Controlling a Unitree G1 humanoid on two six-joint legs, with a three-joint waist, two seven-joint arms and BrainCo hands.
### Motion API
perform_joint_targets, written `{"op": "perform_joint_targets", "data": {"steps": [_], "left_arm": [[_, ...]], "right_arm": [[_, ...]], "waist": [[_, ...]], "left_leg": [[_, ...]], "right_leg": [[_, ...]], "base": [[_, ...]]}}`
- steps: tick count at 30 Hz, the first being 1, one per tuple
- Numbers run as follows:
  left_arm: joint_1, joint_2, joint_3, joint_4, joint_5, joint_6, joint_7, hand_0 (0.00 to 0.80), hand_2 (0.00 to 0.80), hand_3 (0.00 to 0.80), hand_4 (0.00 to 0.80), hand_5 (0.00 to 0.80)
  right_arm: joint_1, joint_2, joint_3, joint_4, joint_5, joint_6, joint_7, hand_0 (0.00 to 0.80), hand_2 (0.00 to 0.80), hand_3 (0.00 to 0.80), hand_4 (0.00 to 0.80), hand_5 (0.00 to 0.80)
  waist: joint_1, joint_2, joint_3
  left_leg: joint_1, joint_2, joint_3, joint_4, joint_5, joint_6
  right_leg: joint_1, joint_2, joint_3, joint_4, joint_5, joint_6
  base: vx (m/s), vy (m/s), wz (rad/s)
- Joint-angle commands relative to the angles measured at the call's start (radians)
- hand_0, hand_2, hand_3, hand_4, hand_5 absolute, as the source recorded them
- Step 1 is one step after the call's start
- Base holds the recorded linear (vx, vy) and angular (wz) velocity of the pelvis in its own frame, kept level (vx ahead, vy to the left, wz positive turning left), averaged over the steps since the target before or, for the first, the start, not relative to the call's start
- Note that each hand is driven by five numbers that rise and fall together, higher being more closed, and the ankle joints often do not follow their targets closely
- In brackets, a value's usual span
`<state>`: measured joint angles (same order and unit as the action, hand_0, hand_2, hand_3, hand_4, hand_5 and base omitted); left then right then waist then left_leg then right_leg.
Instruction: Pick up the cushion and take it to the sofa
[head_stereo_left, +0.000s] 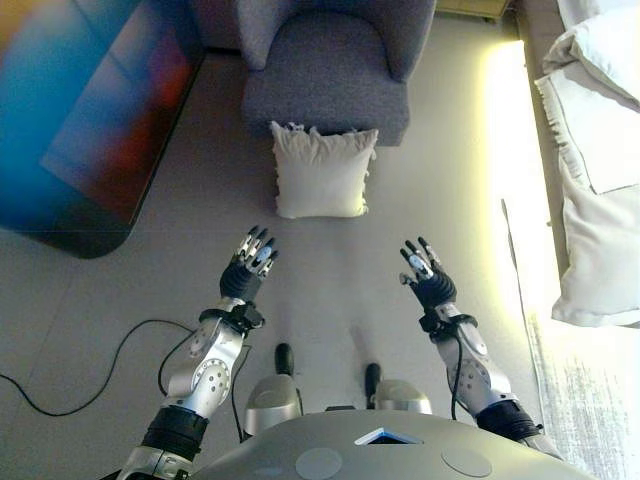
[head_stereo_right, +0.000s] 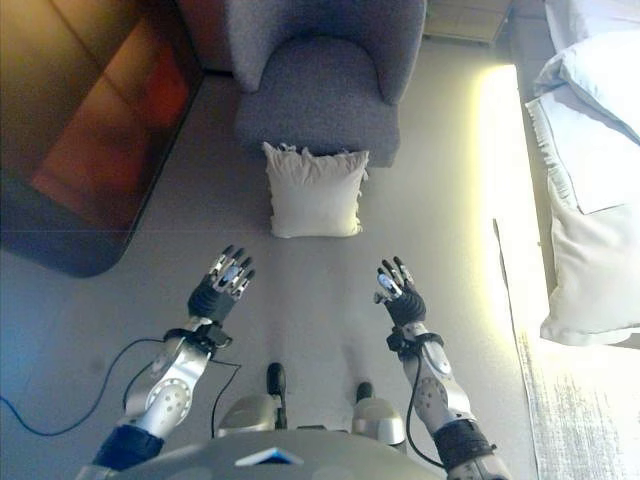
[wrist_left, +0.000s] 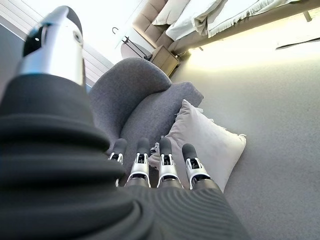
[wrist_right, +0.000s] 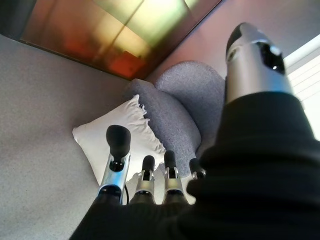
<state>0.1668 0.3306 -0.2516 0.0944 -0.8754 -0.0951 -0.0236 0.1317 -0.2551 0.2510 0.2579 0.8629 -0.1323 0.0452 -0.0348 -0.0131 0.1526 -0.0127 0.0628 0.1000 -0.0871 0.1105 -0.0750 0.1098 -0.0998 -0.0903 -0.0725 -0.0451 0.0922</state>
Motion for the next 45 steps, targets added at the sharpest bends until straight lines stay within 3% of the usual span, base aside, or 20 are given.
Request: {"op": "perform_joint_targets", "data": {"steps": [1,20,27,33,36,39,43,45], "left_arm": [[-0.035,-0.001,0.041,-0.037,0.069,-0.035,-0.006,0.000,0.000,0.000,0.000,0.000],[0.014,0.007,0.056,-0.068,0.069,-0.074,-0.027,0.000,0.000,0.000,0.000,0.000],[0.052,-0.001,0.060,-0.097,0.042,-0.069,-0.040,0.000,0.000,0.000,0.000,0.000],[0.015,0.003,0.055,-0.076,0.043,-0.071,-0.037,0.000,0.000,0.000,0.000,0.000],[0.005,0.010,0.058,-0.072,0.055,-0.067,-0.022,0.000,0.000,0.000,0.000,0.000],[-0.021,0.026,0.057,-0.061,0.072,-0.064,-0.029,0.000,0.000,0.000,0.000,0.000],[-0.036,0.035,0.064,-0.043,0.076,-0.048,-0.021,0.000,0.000,0.000,0.000,0.000],[-0.028,0.035,0.077,-0.034,0.066,-0.036,-0.037,0.000,0.000,0.000,0.000,0.000]], "right_arm": [[-0.025,-0.005,-0.012,-0.091,-0.012,-0.029,0.000,0.000,0.000,0.000,0.000,0.000],[0.006,-0.013,-0.011,-0.104,-0.014,-0.023,0.023,0.000,0.000,0.000,0.000,0.000],[0.016,-0.039,-0.018,-0.116,-0.024,0.003,0.038,0.000,0.000,0.000,0.000,0.000],[0.014,-0.027,-0.012,-0.107,-0.010,-0.002,0.034,0.000,0.000,0.000,0.000,0.000],[0.016,-0.010,-0.008,-0.111,-0.013,-0.015,0.037,0.000,0.000,0.000,0.000,0.000],[0.008,0.012,-0.007,-0.106,-0.015,-0.037,0.024,0.000,0.000,0.000,0.000,0.000],[0.025,0.024,0.002,-0.111,-0.024,-0.053,0.001,0.000,0.000,0.000,0.000,0.000],[0.046,0.020,-0.004,-0.105,-0.023,-0.055,0.012,0.000,0.000,0.000,0.000,0.000]], "waist": [[0.019,-0.014,-0.022],[0.018,-0.021,-0.012],[0.028,-0.034,0.006],[0.006,-0.023,0.008],[0.003,-0.019,0.014],[0.010,-0.010,0.028],[0.007,0.020,0.049],[0.003,0.024,0.052]], "left_leg": [[0.003,-0.021,0.001,0.081,-0.122,0.036],[-0.005,-0.021,0.011,0.175,-0.168,0.033],[-0.064,-0.055,-0.043,0.298,-0.210,0.037],[-0.022,-0.049,-0.004,0.231,-0.202,0.059],[-0.016,-0.058,0.006,0.221,-0.207,0.079],[-0.053,-0.078,0.005,0.242,-0.216,0.120],[-0.066,-0.082,-0.008,0.271,-0.231,0.142],[-0.051,-0.091,-0.020,0.278,-0.237,0.139]], "right_leg": [[-0.088,0.033,-0.011,0.067,0.036,0.003],[-0.078,0.018,0.005,0.068,0.036,0.002],[-0.089,0.016,0.055,0.082,0.048,-0.004],[-0.116,-0.007,0.051,0.137,0.036,0.026],[-0.139,-0.026,0.046,0.202,0.016,0.044],[-0.195,-0.045,0.032,0.384,-0.002,0.050],[-0.347,-0.056,0.030,0.720,0.068,0.025],[-0.370,-0.065,0.031,0.734,0.094,0.019]], "base": [[0.000,0.000,0.00],[0.000,0.000,0.00],[0.019,0.052,-0.12],[0.026,0.130,-0.06],[0.033,0.134,0.00],[-0.018,0.161,0.00],[0.012,0.185,0.05],[0.166,0.101,0.19]]}}
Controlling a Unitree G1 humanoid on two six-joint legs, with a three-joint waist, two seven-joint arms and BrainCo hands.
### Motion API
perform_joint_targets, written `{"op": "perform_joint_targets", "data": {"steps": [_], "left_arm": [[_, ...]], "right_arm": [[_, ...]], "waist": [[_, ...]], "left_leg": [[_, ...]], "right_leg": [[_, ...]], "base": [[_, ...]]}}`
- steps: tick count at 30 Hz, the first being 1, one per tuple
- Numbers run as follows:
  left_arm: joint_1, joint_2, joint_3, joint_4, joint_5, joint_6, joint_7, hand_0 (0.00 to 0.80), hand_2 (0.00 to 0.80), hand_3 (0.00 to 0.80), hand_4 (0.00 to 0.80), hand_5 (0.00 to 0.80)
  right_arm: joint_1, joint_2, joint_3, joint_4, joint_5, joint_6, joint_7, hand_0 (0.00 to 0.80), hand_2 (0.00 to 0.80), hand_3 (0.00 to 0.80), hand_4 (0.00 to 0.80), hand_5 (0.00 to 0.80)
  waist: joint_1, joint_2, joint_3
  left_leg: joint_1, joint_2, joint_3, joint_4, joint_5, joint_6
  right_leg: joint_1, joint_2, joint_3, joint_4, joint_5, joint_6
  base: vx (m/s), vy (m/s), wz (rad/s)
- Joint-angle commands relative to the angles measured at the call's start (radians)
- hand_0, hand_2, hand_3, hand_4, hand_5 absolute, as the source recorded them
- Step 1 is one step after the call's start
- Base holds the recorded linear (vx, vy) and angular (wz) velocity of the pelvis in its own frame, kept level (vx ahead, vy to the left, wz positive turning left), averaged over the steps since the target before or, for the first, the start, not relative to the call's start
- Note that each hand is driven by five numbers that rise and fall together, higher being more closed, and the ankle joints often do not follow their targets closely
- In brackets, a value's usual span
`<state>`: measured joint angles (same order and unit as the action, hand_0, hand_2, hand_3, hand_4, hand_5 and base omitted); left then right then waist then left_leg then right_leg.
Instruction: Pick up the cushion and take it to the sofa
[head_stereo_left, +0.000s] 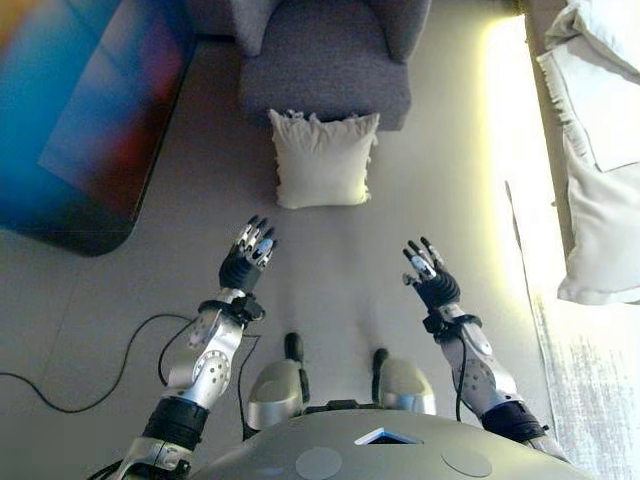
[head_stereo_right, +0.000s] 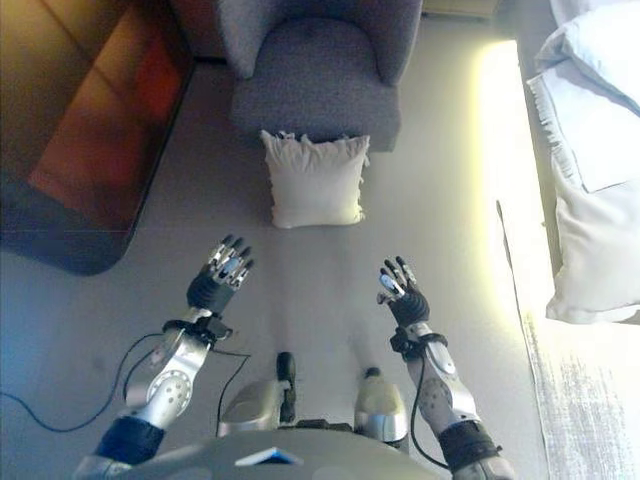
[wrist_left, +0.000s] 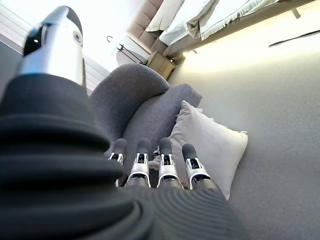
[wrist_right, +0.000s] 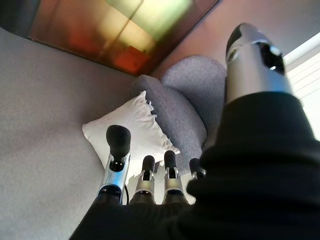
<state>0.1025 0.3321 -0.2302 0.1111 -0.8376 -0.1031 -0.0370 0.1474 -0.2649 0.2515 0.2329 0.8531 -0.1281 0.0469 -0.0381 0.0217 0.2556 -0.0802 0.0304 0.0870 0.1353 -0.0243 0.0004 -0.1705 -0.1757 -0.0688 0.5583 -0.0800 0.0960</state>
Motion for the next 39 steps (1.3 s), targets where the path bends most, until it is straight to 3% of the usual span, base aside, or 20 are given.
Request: {"op": "perform_joint_targets", "data": {"steps": [1,3,4,8,11,13,16,18,20,23,25,26,27,28,29,32,34,37,39], "left_arm": [[0.043,0.036,0.057,-0.051,0.026,-0.022,-0.023,0.000,0.000,0.000,0.000,0.000],[0.051,0.038,0.054,-0.057,0.023,-0.012,-0.020,0.000,0.000,0.000,0.000,0.000],[0.048,0.037,0.049,-0.053,0.023,-0.014,-0.023,0.000,0.000,0.000,0.000,0.000],[0.039,0.041,0.026,-0.054,0.022,-0.023,-0.047,0.000,0.000,0.000,0.000,0.000],[0.052,0.046,0.014,-0.066,0.036,-0.018,-0.059,0.000,0.000,0.000,0.000,0.000],[0.064,0.046,0.009,-0.075,0.043,-0.014,-0.057,0.000,0.000,0.000,0.000,0.000],[0.088,0.037,0.004,-0.069,0.065,-0.035,-0.057,0.000,0.000,0.000,0.000,0.000],[0.091,0.032,0.005,-0.078,0.063,-0.024,-0.045,0.000,0.000,0.000,0.000,0.000],[0.103,0.035,0.014,-0.087,0.044,-0.014,-0.030,0.000,0.000,0.000,0.000,0.000],[0.111,0.018,0.029,-0.108,-0.009,0.018,-0.007,0.000,0.000,0.000,0.000,0.000],[0.108,0.009,0.027,-0.107,-0.010,0.005,0.000,0.000,0.000,0.000,0.000,0.000],[0.098,0.000,0.019,-0.098,-0.014,-0.011,0.005,0.000,0.000,0.000,0.000,0.000],[0.091,-0.005,0.015,-0.095,-0.016,-0.014,0.011,0.000,0.000,0.000,0.000,0.000],[0.085,-0.007,0.011,-0.091,-0.014,-0.014,0.012,0.000,0.000,0.000,0.000,0.000],[0.079,-0.009,0.004,-0.087,-0.011,-0.013,0.007,0.000,0.000,0.000,0.000,0.000],[0.090,0.002,-0.001,-0.093,0.001,-0.015,-0.014,0.000,0.000,0.000,0.000,0.000],[0.093,0.011,-0.001,-0.097,-0.003,-0.018,-0.015,0.000,0.000,0.000,0.000,0.000],[0.105,0.009,0.001,-0.108,-0.002,-0.017,-0.010,0.000,0.000,0.000,0.000,0.000],[0.128,0.001,-0.001,-0.119,0.004,-0.019,0.008,0.000,0.000,0.000,0.000,0.000]], "right_arm": [[0.037,0.027,-0.010,-0.079,-0.010,-0.059,0.010,0.000,0.000,0.000,0.000,0.000],[0.052,0.019,-0.021,-0.087,-0.002,-0.062,0.008,0.000,0.000,0.000,0.000,0.000],[0.054,0.019,-0.026,-0.079,-0.001,-0.072,0.014,0.000,0.000,0.000,0.000,0.000],[0.041,0.001,-0.037,-0.071,0.025,-0.073,0.002,0.000,0.000,0.000,0.000,0.000],[0.054,-0.002,-0.048,-0.072,0.034,-0.059,0.004,0.000,0.000,0.000,0.000,0.000],[0.060,0.002,-0.052,-0.061,0.037,-0.066,0.006,0.000,0.000,0.000,0.000,0.000],[0.067,0.007,-0.054,-0.053,0.014,-0.063,0.011,0.000,0.000,0.000,0.000,0.000],[0.078,0.000,-0.046,-0.070,0.005,-0.050,0.001,0.000,0.000,0.000,0.000,0.000],[0.088,-0.008,-0.036,-0.083,-0.009,-0.028,-0.002,0.000,0.000,0.000,0.000,0.000],[0.081,-0.034,-0.030,-0.108,-0.002,0.006,0.005,0.000,0.000,0.000,0.000,0.000],[0.075,-0.045,-0.031,-0.106,-0.004,0.007,0.018,0.000,0.000,0.000,0.000,0.000],[0.064,-0.055,-0.034,-0.090,-0.013,0.003,0.023,0.000,0.000,0.000,0.000,0.000],[0.059,-0.063,-0.037,-0.082,-0.019,-0.001,0.024,0.000,0.000,0.000,0.000,0.000],[0.054,-0.066,-0.042,-0.077,-0.020,-0.007,0.025,0.000,0.000,0.000,0.000,0.000],[0.050,-0.070,-0.049,-0.069,-0.014,-0.019,0.032,0.000,0.000,0.000,0.000,0.000],[0.055,-0.069,-0.054,-0.079,-0.006,-0.032,0.061,0.000,0.000,0.000,0.000,0.000],[0.062,-0.071,-0.054,-0.097,-0.011,-0.022,0.049,0.000,0.000,0.000,0.000,0.000],[0.075,-0.080,-0.057,-0.107,-0.005,-0.012,0.054,0.000,0.000,0.000,0.000,0.000],[0.085,-0.085,-0.056,-0.105,0.002,0.002,0.067,0.000,0.000,0.000,0.000,0.000]], "waist": [[0.002,-0.013,-0.052],[-0.015,-0.025,-0.050],[-0.028,-0.041,-0.049],[-0.076,-0.068,-0.034],[-0.085,-0.075,-0.025],[-0.084,-0.085,-0.015],[-0.091,-0.089,-0.025],[-0.110,-0.078,-0.049],[-0.127,-0.065,-0.087],[-0.136,-0.043,-0.136],[-0.138,-0.050,-0.153],[-0.136,-0.061,-0.160],[-0.130,-0.074,-0.160],[-0.125,-0.077,-0.155],[-0.109,-0.086,-0.139],[-0.075,-0.097,-0.110],[-0.054,-0.083,-0.096],[-0.013,-0.053,-0.082],[0.020,-0.047,-0.073]], "left_leg": [[0.026,-0.067,-0.016,0.055,-0.108,0.062],[0.035,-0.085,-0.030,0.070,-0.128,0.055],[0.038,-0.104,-0.040,0.083,-0.150,0.050],[0.068,-0.142,-0.081,0.114,-0.233,0.044],[0.112,-0.135,-0.092,0.136,-0.278,0.044],[0.138,-0.128,-0.091,0.173,-0.324,0.043],[0.184,-0.112,-0.066,0.195,-0.366,0.048],[0.217,-0.078,-0.062,0.202,-0.324,0.024],[0.276,-0.020,-0.042,0.201,-0.261,-0.005],[0.293,0.062,-0.047,0.267,-0.032,-0.073],[0.255,0.075,-0.046,0.383,0.037,-0.085],[0.196,0.079,-0.042,0.521,0.084,-0.086],[0.136,0.072,-0.042,0.599,0.098,-0.081],[0.074,0.091,-0.039,0.648,0.099,-0.076],[-0.005,0.099,-0.036,0.676,0.074,-0.057],[-0.100,0.063,-0.033,0.525,0.064,-0.022],[-0.138,0.063,-0.038,0.327,0.123,-0.038],[-0.189,0.061,-0.096,0.052,0.205,-0.073],[-0.203,0.057,-0.159,-0.134,0.227,-0.086]], "right_leg": [[-0.091,0.010,0.015,0.061,0.140,0.017],[-0.088,0.003,0.029,-0.077,0.151,0.019],[-0.097,-0.010,0.046,-0.210,0.166,0.029],[-0.136,-0.042,0.128,-0.556,0.299,0.091],[-0.160,-0.058,0.104,-0.643,0.339,0.108],[-0.157,-0.068,0.067,-0.624,0.356,0.107],[-0.153,-0.062,0.023,-0.558,0.309,0.097],[-0.152,-0.039,0.056,-0.537,0.303,0.091],[-0.153,-0.009,0.063,-0.472,0.283,0.084],[-0.125,0.066,0.083,-0.411,0.231,0.028],[-0.092,0.088,0.082,-0.421,0.211,-0.005],[-0.059,0.105,0.082,-0.426,0.190,-0.040],[-0.032,0.109,0.083,-0.429,0.176,-0.060],[-0.010,0.119,0.076,-0.427,0.161,-0.075],[0.028,0.126,0.079,-0.427,0.143,-0.083],[0.087,0.145,0.098,-0.415,0.094,-0.073],[0.121,0.179,0.116,-0.408,0.053,-0.071],[0.179,0.225,0.153,-0.413,0.010,-0.067],[0.244,0.241,0.204,-0.428,-0.016,-0.064]], "base": [[0.220,-0.010,0.24],[0.229,-0.079,0.15],[0.228,-0.130,0.14],[0.361,-0.153,0.29],[0.441,-0.139,0.55],[0.434,-0.154,0.37],[0.475,-0.132,0.06],[0.517,-0.154,-0.03],[0.523,-0.212,-0.04],[0.426,-0.217,-0.01],[0.360,-0.218,0.14],[0.411,-0.262,0.12],[0.360,-0.241,-0.17],[0.280,-0.179,-0.21],[0.268,-0.138,-0.18],[0.283,-0.038,0.03],[0.325,0.065,-0.19],[0.380,0.103,-0.21],[0.502,0.086,-0.45]]}}
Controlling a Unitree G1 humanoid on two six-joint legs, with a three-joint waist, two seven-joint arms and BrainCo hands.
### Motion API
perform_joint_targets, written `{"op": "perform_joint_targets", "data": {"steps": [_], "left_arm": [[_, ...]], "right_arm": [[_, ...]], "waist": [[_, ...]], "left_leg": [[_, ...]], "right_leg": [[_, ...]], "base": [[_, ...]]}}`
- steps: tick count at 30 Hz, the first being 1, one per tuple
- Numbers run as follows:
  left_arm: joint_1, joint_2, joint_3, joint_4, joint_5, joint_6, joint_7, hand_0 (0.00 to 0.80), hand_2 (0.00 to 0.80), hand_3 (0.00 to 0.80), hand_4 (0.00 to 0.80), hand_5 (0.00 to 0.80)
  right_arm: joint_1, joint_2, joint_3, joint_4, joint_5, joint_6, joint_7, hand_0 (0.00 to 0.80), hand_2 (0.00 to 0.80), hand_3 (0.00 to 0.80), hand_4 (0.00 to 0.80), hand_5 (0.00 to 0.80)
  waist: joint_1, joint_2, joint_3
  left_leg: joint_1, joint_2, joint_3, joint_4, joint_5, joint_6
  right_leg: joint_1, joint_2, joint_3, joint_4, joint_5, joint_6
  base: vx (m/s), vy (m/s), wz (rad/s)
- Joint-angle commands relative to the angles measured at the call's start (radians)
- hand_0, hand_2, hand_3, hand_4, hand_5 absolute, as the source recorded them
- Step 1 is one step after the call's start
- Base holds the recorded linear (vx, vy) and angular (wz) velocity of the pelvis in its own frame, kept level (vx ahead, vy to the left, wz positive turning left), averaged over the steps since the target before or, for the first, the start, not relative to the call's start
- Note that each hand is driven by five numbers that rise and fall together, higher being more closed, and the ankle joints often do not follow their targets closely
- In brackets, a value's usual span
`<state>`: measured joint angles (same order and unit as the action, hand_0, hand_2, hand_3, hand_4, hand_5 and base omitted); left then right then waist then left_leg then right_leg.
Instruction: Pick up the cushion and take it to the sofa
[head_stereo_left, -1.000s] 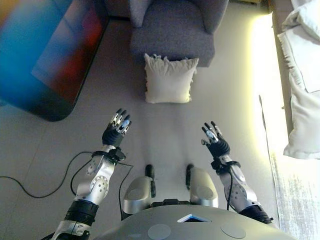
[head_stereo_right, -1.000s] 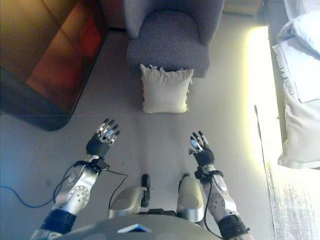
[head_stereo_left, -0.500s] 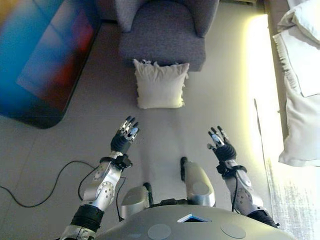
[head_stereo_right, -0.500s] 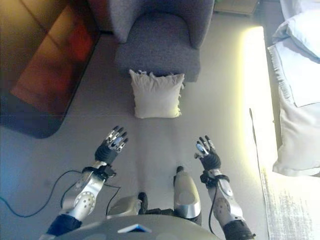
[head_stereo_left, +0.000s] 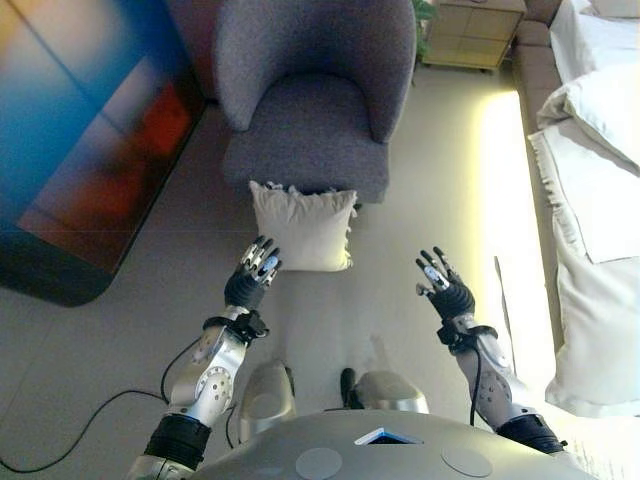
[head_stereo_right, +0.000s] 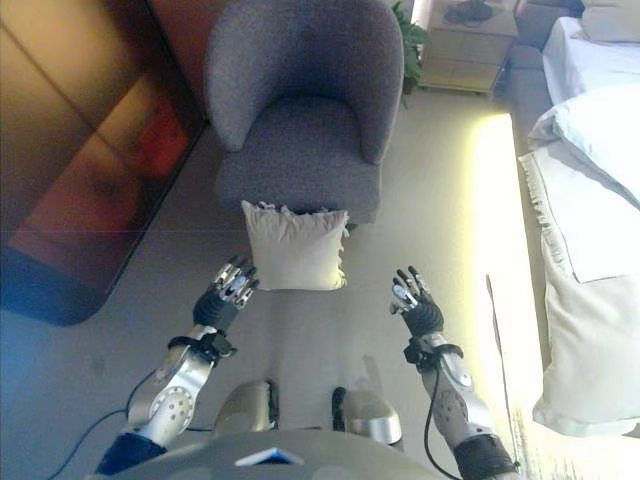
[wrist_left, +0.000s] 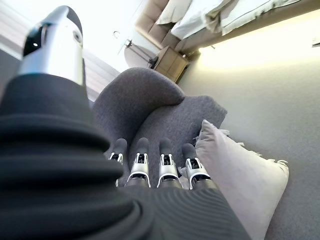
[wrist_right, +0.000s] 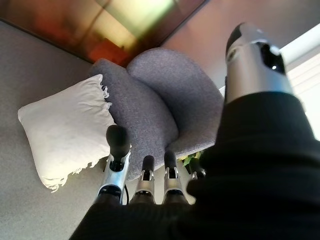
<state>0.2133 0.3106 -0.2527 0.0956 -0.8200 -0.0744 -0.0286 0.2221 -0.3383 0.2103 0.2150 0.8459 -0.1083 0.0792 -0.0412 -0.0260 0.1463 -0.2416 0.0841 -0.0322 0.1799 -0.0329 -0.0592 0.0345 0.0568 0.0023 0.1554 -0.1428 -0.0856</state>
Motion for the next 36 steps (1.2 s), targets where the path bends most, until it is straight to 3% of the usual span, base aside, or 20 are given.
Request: {"op": "perform_joint_targets", "data": {"steps": [1,3,5,8,10,11,14,16,18,20,22,25,27,30,33,36], "left_arm": [[0.031,0.019,0.025,-0.110,-0.011,-0.047,0.002,0.000,0.000,0.000,0.000,0.000],[0.058,0.014,0.032,-0.116,-0.004,-0.052,0.001,0.000,0.000,0.000,0.000,0.000],[0.067,0.014,0.043,-0.107,-0.007,-0.062,-0.013,0.000,0.000,0.000,0.000,0.000],[0.051,0.028,0.049,-0.102,-0.023,-0.071,-0.012,0.000,0.000,0.000,0.000,0.000],[0.040,0.039,0.056,-0.095,-0.029,-0.069,-0.014,0.000,0.000,0.000,0.000,0.000],[0.038,0.044,0.059,-0.094,-0.022,-0.068,-0.009,0.000,0.000,0.000,0.000,0.000],[0.028,0.061,0.080,-0.108,-0.010,-0.052,-0.038,0.000,0.000,0.000,0.000,0.000],[0.020,0.070,0.076,-0.100,0.015,-0.051,-0.052,0.000,0.000,0.000,0.000,0.000],[0.007,0.075,0.069,-0.080,0.041,-0.045,-0.047,0.000,0.000,0.000,0.000,0.000],[-0.008,0.080,0.067,-0.070,0.041,-0.044,-0.044,0.000,0.000,0.000,0.000,0.000],[-0.028,0.079,0.077,-0.057,0.011,-0.042,-0.046,0.000,0.000,0.000,0.000,0.000],[-0.040,0.075,0.078,-0.052,0.001,-0.047,-0.016,0.000,0.000,0.000,0.000,0.000],[-0.044,0.067,0.082,-0.037,-0.007,-0.059,-0.009,0.000,0.000,0.000,0.000,0.000],[-0.047,0.064,0.078,-0.041,-0.005,-0.053,-0.006,0.000,0.000,0.000,0.000,0.000],[-0.032,0.062,0.087,-0.050,0.007,-0.035,-0.019,0.000,0.000,0.000,0.000,0.000],[-0.002,0.063,0.097,-0.058,0.015,-0.027,-0.030,0.000,0.000,0.000,0.000,0.000]], "right_arm": [[0.013,-0.013,-0.017,-0.087,0.011,-0.010,0.041,0.000,0.000,0.000,0.000,0.000],[0.017,-0.015,-0.021,-0.085,0.013,-0.002,0.058,0.000,0.000,0.000,0.000,0.000],[0.016,-0.012,-0.017,-0.078,0.001,-0.009,0.078,0.000,0.000,0.000,0.000,0.000],[0.003,-0.006,-0.003,-0.075,-0.015,-0.012,0.072,0.000,0.000,0.000,0.000,0.000],[0.012,0.004,-0.004,-0.081,-0.006,0.002,0.047,0.000,0.000,0.000,0.000,0.000],[0.014,0.012,-0.005,-0.080,0.000,0.011,0.035,0.000,0.000,0.000,0.000,0.000],[0.021,0.050,0.003,-0.084,0.016,-0.005,0.025,0.000,0.000,0.000,0.000,0.000],[0.004,0.080,0.012,-0.061,0.003,-0.037,0.003,0.000,0.000,0.000,0.000,0.000],[-0.014,0.099,0.019,-0.056,-0.001,-0.048,-0.036,0.000,0.000,0.000,0.000,0.000],[-0.024,0.105,0.025,-0.054,-0.002,-0.056,-0.042,0.000,0.000,0.000,0.000,0.000],[-0.023,0.103,0.022,-0.040,-0.012,-0.066,-0.035,0.000,0.000,0.000,0.000,0.000],[-0.010,0.094,0.010,-0.043,-0.002,-0.069,-0.032,0.000,0.000,0.000,0.000,0.000],[-0.006,0.080,-0.004,-0.044,0.016,-0.070,-0.016,0.000,0.000,0.000,0.000,0.000],[-0.034,0.076,-0.009,-0.036,0.034,-0.070,-0.026,0.000,0.000,0.000,0.000,0.000],[-0.058,0.085,-0.021,-0.030,0.034,-0.058,-0.038,0.000,0.000,0.000,0.000,0.000],[-0.046,0.089,-0.034,-0.042,0.034,-0.040,-0.029,0.000,0.000,0.000,0.000,0.000]], "waist": [[0.034,-0.001,0.041],[0.049,0.007,0.045],[0.060,0.027,0.052],[0.057,0.028,0.053],[0.052,0.039,0.039],[0.055,0.036,0.032],[0.070,0.017,-0.009],[0.085,0.019,-0.026],[0.088,0.031,-0.034],[0.089,0.035,-0.034],[0.075,0.036,-0.021],[0.055,0.037,-0.004],[0.032,0.017,0.013],[0.004,-0.021,0.024],[-0.005,-0.038,0.021],[-0.001,-0.049,0.011]], "left_leg": [[-0.038,-0.001,-0.056,-0.225,0.240,-0.030],[-0.055,-0.002,-0.076,-0.248,0.239,-0.037],[-0.070,0.003,-0.057,-0.233,0.242,-0.041],[-0.056,0.005,-0.008,-0.213,0.161,-0.022],[-0.056,0.001,0.033,-0.126,0.153,-0.015],[-0.052,-0.011,0.031,-0.103,0.143,-0.005],[-0.012,-0.064,0.041,-0.073,0.108,0.050],[0.008,-0.089,0.047,-0.065,0.079,0.081],[0.031,-0.103,0.058,-0.048,0.044,0.099],[0.041,-0.109,0.069,-0.032,0.027,0.105],[0.073,-0.129,0.068,-0.028,0.021,0.100],[0.118,-0.144,0.046,-0.031,0.005,0.096],[0.152,-0.160,0.041,-0.014,-0.034,0.090],[0.199,-0.184,0.032,0.010,-0.117,0.088],[0.237,-0.173,-0.001,0.045,-0.187,0.085],[0.246,-0.153,-0.017,0.078,-0.227,0.079]], "right_leg": [[0.064,0.009,0.149,-0.026,0.033,0.118],[0.093,0.016,0.171,-0.023,0.004,0.118],[0.118,0.009,0.169,0.000,-0.049,0.118],[0.117,-0.033,0.134,0.041,-0.081,0.133],[0.137,-0.067,0.093,0.095,-0.128,0.150],[0.141,-0.081,0.088,0.115,-0.123,0.160],[0.106,-0.138,0.032,0.283,0.007,0.222],[0.059,-0.169,-0.015,0.472,0.090,0.240],[-0.029,-0.200,-0.050,0.611,0.139,0.226],[-0.083,-0.232,-0.075,0.637,0.146,0.211],[-0.114,-0.236,-0.117,0.490,0.099,0.186],[-0.159,-0.239,-0.134,0.309,0.107,0.179],[-0.180,-0.259,-0.112,0.123,0.158,0.196],[-0.216,-0.298,-0.029,-0.048,0.308,0.254],[-0.223,-0.320,0.044,-0.108,0.356,0.278],[-0.218,-0.344,0.061,-0.108,0.365,0.292]], "base": [[0.459,0.061,-0.46],[0.437,0.087,-0.56],[0.466,0.165,-0.95],[0.369,0.192,-0.55],[0.514,0.275,-0.52],[0.452,0.223,-0.33],[0.379,0.186,-0.11],[0.331,0.213,0.03],[0.281,0.235,-0.08],[0.207,0.156,-0.05],[0.244,0.078,-0.19],[0.234,-0.031,-0.13],[0.266,-0.117,-0.02],[0.303,-0.154,0.22],[0.334,-0.153,0.49],[0.288,-0.168,0.60]]}}
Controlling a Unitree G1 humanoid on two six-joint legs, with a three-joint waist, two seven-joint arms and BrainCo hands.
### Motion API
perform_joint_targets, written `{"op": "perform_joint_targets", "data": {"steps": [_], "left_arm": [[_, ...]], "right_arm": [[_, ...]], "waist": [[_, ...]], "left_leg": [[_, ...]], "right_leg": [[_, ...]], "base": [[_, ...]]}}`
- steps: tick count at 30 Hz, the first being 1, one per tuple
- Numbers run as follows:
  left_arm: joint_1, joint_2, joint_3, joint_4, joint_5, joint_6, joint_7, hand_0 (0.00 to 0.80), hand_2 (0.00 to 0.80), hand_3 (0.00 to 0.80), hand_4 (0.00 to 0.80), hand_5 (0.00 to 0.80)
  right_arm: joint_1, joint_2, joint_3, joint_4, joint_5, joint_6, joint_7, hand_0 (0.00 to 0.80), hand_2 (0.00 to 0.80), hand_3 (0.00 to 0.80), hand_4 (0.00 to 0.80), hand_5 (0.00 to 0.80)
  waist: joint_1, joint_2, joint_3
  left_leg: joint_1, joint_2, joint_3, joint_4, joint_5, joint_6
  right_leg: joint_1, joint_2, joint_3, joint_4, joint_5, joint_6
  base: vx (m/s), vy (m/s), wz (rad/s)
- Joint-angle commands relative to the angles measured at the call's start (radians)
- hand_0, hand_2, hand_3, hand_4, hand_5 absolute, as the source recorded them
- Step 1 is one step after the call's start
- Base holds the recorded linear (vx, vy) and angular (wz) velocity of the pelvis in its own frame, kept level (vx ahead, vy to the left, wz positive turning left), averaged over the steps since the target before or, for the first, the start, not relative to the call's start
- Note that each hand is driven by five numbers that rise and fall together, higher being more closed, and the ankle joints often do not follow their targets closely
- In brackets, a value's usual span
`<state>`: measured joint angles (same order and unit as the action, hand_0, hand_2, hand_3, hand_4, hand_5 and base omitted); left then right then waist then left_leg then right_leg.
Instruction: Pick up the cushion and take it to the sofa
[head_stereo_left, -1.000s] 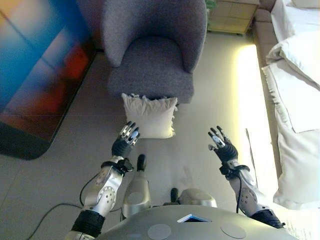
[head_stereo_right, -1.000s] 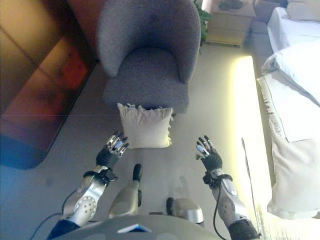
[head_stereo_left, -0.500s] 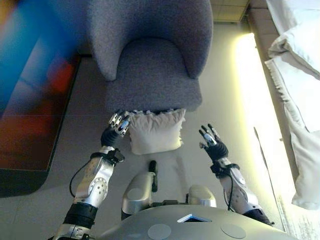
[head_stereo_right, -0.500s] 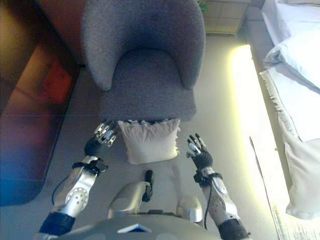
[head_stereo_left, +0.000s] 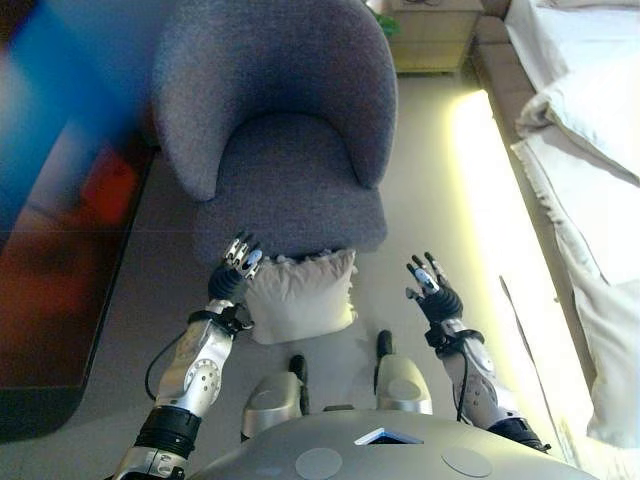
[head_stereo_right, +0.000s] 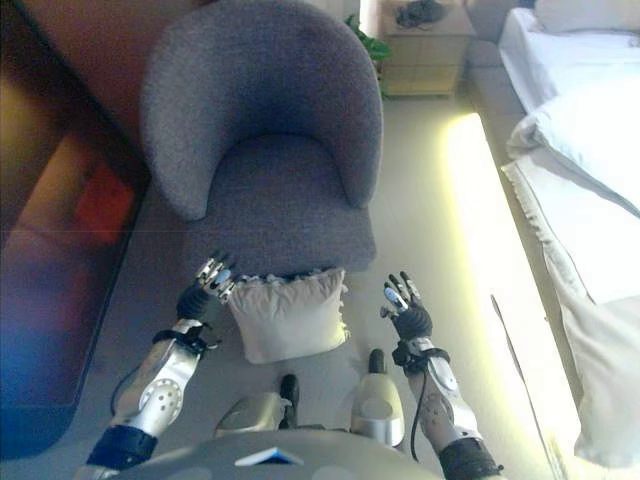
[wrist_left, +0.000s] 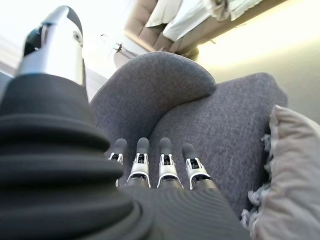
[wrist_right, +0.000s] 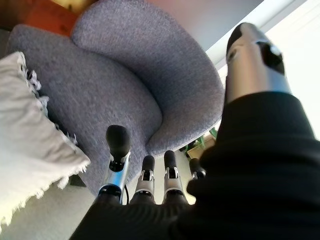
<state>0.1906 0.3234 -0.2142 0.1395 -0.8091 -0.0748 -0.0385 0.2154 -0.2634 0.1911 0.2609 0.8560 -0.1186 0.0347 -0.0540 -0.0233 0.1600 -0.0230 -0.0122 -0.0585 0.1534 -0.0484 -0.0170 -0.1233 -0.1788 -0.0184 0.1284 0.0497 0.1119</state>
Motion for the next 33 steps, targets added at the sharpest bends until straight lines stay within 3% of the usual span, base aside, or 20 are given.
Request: {"op": "perform_joint_targets", "data": {"steps": [1,6,8,9,11,14,16,17,19,20,21,22,24,26,29,33], "left_arm": [[0.032,0.052,0.066,-0.104,0.006,-0.024,-0.029,0.000,0.000,0.000,0.000,0.000],[0.059,0.051,0.088,-0.105,-0.009,-0.020,-0.042,0.000,0.000,0.000,0.000,0.000],[0.064,0.051,0.097,-0.100,-0.032,-0.015,-0.033,0.000,0.000,0.000,0.000,0.000],[0.065,0.049,0.100,-0.097,-0.039,-0.012,-0.035,0.000,0.000,0.000,0.000,0.000],[0.070,0.041,0.099,-0.106,-0.036,-0.003,-0.031,0.000,0.000,0.000,0.000,0.000],[0.074,0.026,0.085,-0.117,-0.041,0.003,-0.014,0.000,0.000,0.000,0.000,0.000],[0.071,0.022,0.075,-0.116,-0.050,0.009,-0.014,0.000,0.000,0.000,0.000,0.000],[0.067,0.021,0.066,-0.112,-0.054,0.013,-0.022,0.000,0.000,0.000,0.000,0.000],[0.058,0.023,0.049,-0.102,-0.059,0.022,-0.049,0.000,0.000,0.000,0.000,0.000],[0.051,0.020,0.033,-0.091,-0.059,0.014,-0.064,0.000,0.000,0.000,0.000,0.000],[0.047,0.016,0.020,-0.083,-0.059,-0.001,-0.068,0.000,0.000,0.000,0.000,0.000],[0.044,0.014,0.009,-0.081,-0.061,-0.016,-0.065,0.000,0.000,0.000,0.000,0.000],[0.040,0.012,-0.003,-0.091,-0.070,-0.029,-0.048,0.000,0.000,0.000,0.000,0.000],[0.046,0.012,-0.004,-0.113,-0.075,-0.027,-0.039,0.000,0.000,0.000,0.000,0.000],[0.059,0.017,-0.001,-0.127,-0.083,-0.023,-0.066,0.000,0.000,0.000,0.000,0.000],[0.028,0.047,-0.001,-0.128,-0.071,-0.008,-0.111,0.000,0.000,0.000,0.000,0.000]], "right_arm": [[-0.030,0.015,-0.017,-0.095,0.025,-0.024,0.020,0.000,0.000,0.000,0.000,0.000],[-0.008,0.005,-0.012,-0.112,0.017,0.003,0.031,0.000,0.000,0.000,0.000,0.000],[-0.010,-0.008,0.001,-0.126,-0.003,0.024,0.010,0.000,0.000,0.000,0.000,0.000],[-0.011,-0.014,0.002,-0.129,-0.004,0.028,0.010,0.000,0.000,0.000,0.000,0.000],[-0.007,-0.034,0.003,-0.136,0.012,0.035,0.017,0.000,0.000,0.000,0.000,0.000],[-0.008,-0.054,-0.003,-0.116,0.007,0.036,0.031,0.000,0.000,0.000,0.000,0.000],[-0.003,-0.065,-0.007,-0.111,-0.010,0.030,0.032,0.000,0.000,0.000,0.000,0.000],[0.001,-0.069,-0.010,-0.107,-0.022,0.021,0.026,0.000,0.000,0.000,0.000,0.000],[0.018,-0.076,-0.027,-0.105,-0.022,-0.004,0.023,0.000,0.000,0.000,0.000,0.000],[0.036,-0.077,-0.040,-0.113,-0.016,-0.019,0.031,0.000,0.000,0.000,0.000,0.000],[0.053,-0.077,-0.051,-0.123,-0.010,-0.024,0.046,0.000,0.000,0.000,0.000,0.000],[0.069,-0.081,-0.062,-0.135,-0.003,-0.021,0.061,0.000,0.000,0.000,0.000,0.000],[0.077,-0.095,-0.070,-0.146,0.006,-0.007,0.075,0.000,0.000,0.000,0.000,0.000],[0.067,-0.112,-0.069,-0.148,0.020,0.002,0.083,0.000,0.000,0.000,0.000,0.000],[0.064,-0.112,-0.068,-0.139,0.041,-0.017,0.096,0.000,0.000,0.000,0.000,0.000],[0.064,-0.086,-0.069,-0.133,0.048,-0.093,0.075,0.000,0.000,0.000,0.000,0.000]], "waist": [[0.014,-0.059,-0.006],[0.013,-0.067,-0.029],[0.004,-0.063,-0.035],[0.001,-0.059,-0.038],[-0.008,-0.052,-0.048],[-0.010,-0.049,-0.054],[-0.016,-0.048,-0.051],[-0.023,-0.044,-0.047],[-0.044,-0.031,-0.035],[-0.061,-0.023,-0.033],[-0.073,-0.011,-0.034],[-0.078,0.002,-0.035],[-0.067,0.017,-0.035],[-0.044,0.028,-0.031],[-0.026,0.045,-0.020],[-0.019,0.044,0.011]], "left_leg": [[0.031,-0.050,0.005,0.116,-0.224,0.033],[0.075,-0.006,-0.015,0.112,-0.249,0.016],[0.111,0.037,-0.006,0.106,-0.243,0.002],[0.124,0.056,-0.002,0.101,-0.228,-0.004],[0.134,0.102,-0.002,0.106,-0.141,-0.030],[0.102,0.127,-0.001,0.186,-0.049,-0.044],[0.045,0.134,0.035,0.294,-0.010,-0.046],[0.010,0.158,0.075,0.340,0.019,-0.053],[-0.011,0.255,0.166,0.336,0.095,-0.086],[0.010,0.314,0.213,0.273,0.130,-0.104],[0.032,0.356,0.231,0.177,0.175,-0.119],[0.044,0.381,0.217,0.078,0.229,-0.133],[0.034,0.378,0.145,-0.026,0.278,-0.149],[0.022,0.360,0.071,-0.091,0.266,-0.157],[0.000,0.345,0.071,-0.149,0.223,-0.167],[-0.062,0.275,0.088,-0.097,0.120,-0.154]], "right_leg": [[-0.062,-0.116,0.086,-0.080,0.176,0.101],[-0.051,-0.092,0.103,-0.057,0.136,0.114],[-0.068,-0.059,0.104,0.000,0.089,0.109],[-0.071,-0.044,0.106,0.017,0.071,0.104],[-0.066,0.004,0.105,0.035,0.030,0.074],[-0.049,0.044,0.082,0.037,0.005,0.025],[-0.032,0.055,0.059,0.046,-0.017,-0.009],[-0.020,0.058,0.036,0.054,-0.033,-0.026],[0.003,0.063,-0.023,0.069,-0.062,-0.044],[0.007,0.057,-0.054,0.079,-0.076,-0.043],[0.008,0.057,-0.069,0.089,-0.089,-0.038],[0.009,0.057,-0.071,0.097,-0.103,-0.030],[0.018,0.048,-0.057,0.102,-0.126,-0.017],[0.030,0.028,-0.038,0.110,-0.149,-0.002],[0.038,-0.012,-0.034,0.130,-0.173,0.025],[0.025,-0.112,-0.045,0.199,-0.190,0.074]], "base": [[0.285,-0.195,0.26],[0.291,-0.227,0.20],[0.306,-0.241,0.28],[0.271,-0.212,0.17],[0.250,-0.223,0.14],[0.192,-0.223,0.15],[0.139,-0.169,0.22],[0.122,-0.119,0.37],[0.095,0.002,0.59],[0.098,0.193,0.89],[0.131,0.316,0.88],[0.148,0.326,0.62],[0.192,0.303,0.44],[0.238,0.291,0.57],[0.233,0.344,0.13],[0.155,0.416,-0.09]]}}
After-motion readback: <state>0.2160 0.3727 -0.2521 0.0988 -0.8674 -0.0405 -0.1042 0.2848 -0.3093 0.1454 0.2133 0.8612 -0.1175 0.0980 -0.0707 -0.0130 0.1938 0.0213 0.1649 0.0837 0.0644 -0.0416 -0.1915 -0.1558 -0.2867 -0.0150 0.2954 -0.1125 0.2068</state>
